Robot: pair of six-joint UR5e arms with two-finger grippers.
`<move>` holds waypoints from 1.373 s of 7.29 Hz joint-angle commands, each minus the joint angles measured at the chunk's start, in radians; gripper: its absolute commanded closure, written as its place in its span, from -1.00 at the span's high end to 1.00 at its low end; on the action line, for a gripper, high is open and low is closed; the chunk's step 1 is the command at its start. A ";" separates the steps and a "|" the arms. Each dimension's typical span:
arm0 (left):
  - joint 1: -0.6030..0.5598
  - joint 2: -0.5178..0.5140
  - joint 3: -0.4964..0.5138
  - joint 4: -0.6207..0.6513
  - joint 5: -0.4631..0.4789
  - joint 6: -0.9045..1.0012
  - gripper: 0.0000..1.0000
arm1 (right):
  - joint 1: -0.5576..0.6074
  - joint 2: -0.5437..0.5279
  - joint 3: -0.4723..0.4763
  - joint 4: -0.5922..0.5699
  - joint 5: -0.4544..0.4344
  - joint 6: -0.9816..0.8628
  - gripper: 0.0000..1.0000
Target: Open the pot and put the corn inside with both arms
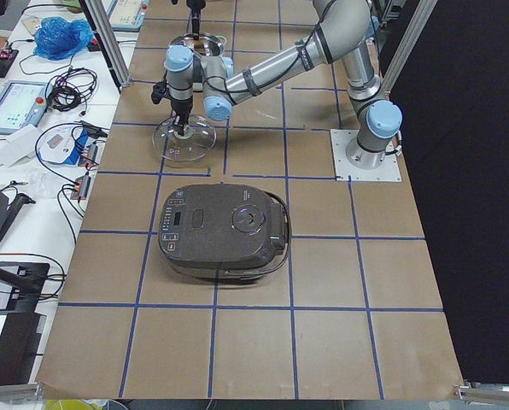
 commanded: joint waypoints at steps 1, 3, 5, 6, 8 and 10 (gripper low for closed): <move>0.000 -0.004 -0.009 -0.005 0.002 -0.001 -0.73 | -0.109 -0.218 0.080 0.159 0.014 -0.048 1.00; 0.000 -0.004 -0.040 0.001 0.004 -0.007 0.99 | -0.120 -0.420 0.280 0.198 0.006 -0.067 0.97; -0.004 0.026 -0.011 -0.054 0.020 -0.010 1.00 | -0.134 -0.452 0.308 0.198 0.000 -0.093 0.99; -0.021 0.061 0.004 -0.132 0.022 -0.070 1.00 | -0.137 -0.454 0.295 0.221 -0.001 -0.120 1.00; -0.114 0.191 0.026 -0.249 0.020 -0.188 1.00 | -0.129 -0.454 0.281 0.249 0.000 -0.122 1.00; -0.175 0.302 0.052 -0.421 0.056 -0.203 1.00 | -0.126 -0.454 0.283 0.241 0.000 -0.119 1.00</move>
